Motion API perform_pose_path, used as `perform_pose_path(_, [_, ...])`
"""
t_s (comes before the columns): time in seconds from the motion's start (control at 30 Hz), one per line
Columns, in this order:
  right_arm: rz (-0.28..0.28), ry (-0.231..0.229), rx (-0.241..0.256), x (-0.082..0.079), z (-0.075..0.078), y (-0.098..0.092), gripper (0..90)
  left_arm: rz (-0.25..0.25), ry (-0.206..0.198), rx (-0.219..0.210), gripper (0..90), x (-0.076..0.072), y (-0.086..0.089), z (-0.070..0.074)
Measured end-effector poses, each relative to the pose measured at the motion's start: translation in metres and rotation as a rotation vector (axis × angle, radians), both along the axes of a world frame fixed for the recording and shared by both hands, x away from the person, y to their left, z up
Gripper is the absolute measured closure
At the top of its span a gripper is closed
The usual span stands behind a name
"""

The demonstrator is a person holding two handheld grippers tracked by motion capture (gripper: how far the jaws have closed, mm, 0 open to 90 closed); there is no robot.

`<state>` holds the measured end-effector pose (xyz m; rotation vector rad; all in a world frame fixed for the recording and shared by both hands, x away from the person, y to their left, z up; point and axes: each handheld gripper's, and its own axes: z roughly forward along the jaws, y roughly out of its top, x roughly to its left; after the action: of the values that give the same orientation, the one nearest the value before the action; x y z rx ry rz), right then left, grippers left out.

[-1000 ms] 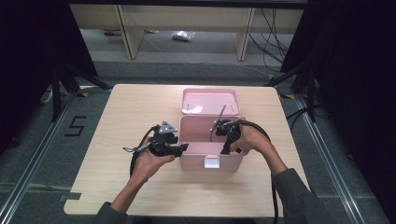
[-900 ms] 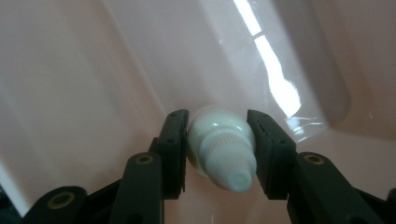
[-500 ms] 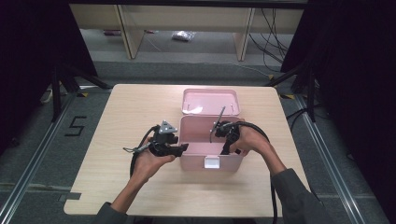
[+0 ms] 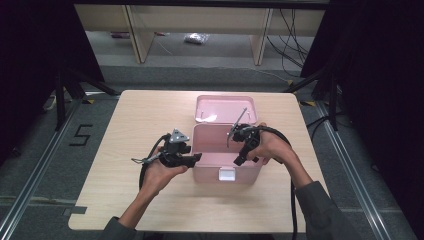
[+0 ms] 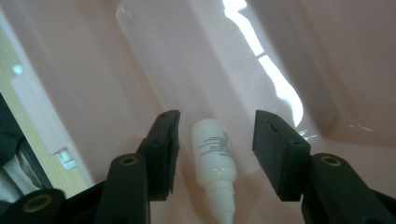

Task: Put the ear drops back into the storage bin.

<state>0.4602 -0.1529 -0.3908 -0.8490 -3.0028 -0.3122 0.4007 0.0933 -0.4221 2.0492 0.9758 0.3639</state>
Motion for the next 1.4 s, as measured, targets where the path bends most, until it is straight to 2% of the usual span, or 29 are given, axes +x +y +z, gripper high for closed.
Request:
perform_pose_path(0.1, [-0.006, -0.029, 0.046, 0.002, 0.007, -0.003, 49.7, 0.001, -0.002, -0.002, 52.0, 0.000, 0.000, 0.000])
perform_pose_path(0.23, [-0.060, -0.055, 0.083, 0.003, 0.013, -0.006, 46.4, -0.005, 0.000, 0.002, 52.0, 0.001, 0.000, 0.000])
perform_pose_path(0.27, [-0.049, -0.074, 0.097, 0.005, 0.014, -0.008, 45.4, 0.001, -0.002, 0.000, 52.2, 0.001, 0.000, 0.000])
perform_pose_path(0.33, [-0.068, -0.103, 0.127, 0.007, 0.015, -0.012, 43.8, -0.007, 0.002, 0.003, 52.2, 0.001, 0.000, 0.000])
perform_pose_path(0.4, [-0.097, -0.127, 0.140, 0.010, 0.016, -0.016, 42.0, -0.002, 0.000, 0.004, 52.3, 0.001, 0.000, 0.000])
perform_pose_path(0.5, [-0.149, -0.152, 0.199, 0.013, 0.019, -0.021, 41.1, -0.002, -0.001, 0.005, 52.5, 0.001, 0.000, 0.000])
perform_pose_path(0.63, [-0.172, -0.180, 0.224, 0.017, 0.021, -0.027, 40.0, -0.004, 0.000, 0.000, 53.0, 0.002, 0.001, -0.001])
perform_pose_path(0.7, [-0.229, -0.168, 0.232, 0.016, 0.023, -0.028, 39.3, -0.003, -0.009, 0.005, 53.1, 0.003, 0.000, -0.001])
perform_pose_path(0.73, [-0.225, -0.194, 0.241, 0.018, 0.023, -0.030, 39.2, -0.009, 0.001, 0.009, 53.1, 0.002, 0.001, -0.001])
perform_pose_path(0.77, [-0.247, -0.182, 0.247, 0.018, 0.025, -0.031, 39.1, -0.002, 0.002, 0.004, 53.3, 0.002, 0.001, -0.001])
perform_pose_path(1.0, [-0.311, -0.248, 0.304, 0.028, 0.031, -0.044, 38.9, -0.003, 0.001, 0.007, 53.7, 0.002, 0.001, -0.001])
perform_pose_path(1.13, [-0.328, -0.284, 0.316, 0.033, 0.036, -0.050, 39.4, -0.004, 0.000, 0.013, 53.8, 0.002, 0.000, -0.001])
perform_pose_path(1.27, [-0.378, -0.316, 0.340, 0.038, 0.041, -0.059, 41.1, -0.006, -0.004, 0.019, 53.8, 0.001, 0.000, -0.001])
perform_pose_path(1.3, [-0.382, -0.332, 0.341, 0.040, 0.041, -0.062, 41.5, -0.006, -0.003, 0.019, 53.8, 0.001, 0.000, -0.001])
perform_pose_path(1.33, [-0.413, -0.335, 0.338, 0.043, 0.041, -0.065, 42.3, -0.004, -0.003, 0.018, 53.8, 0.001, 0.000, -0.001])
perform_pose_path(1.4, [-0.432, -0.340, 0.332, 0.046, 0.040, -0.069, 42.7, -0.002, -0.003, 0.019, 53.9, 0.001, 0.000, -0.001])
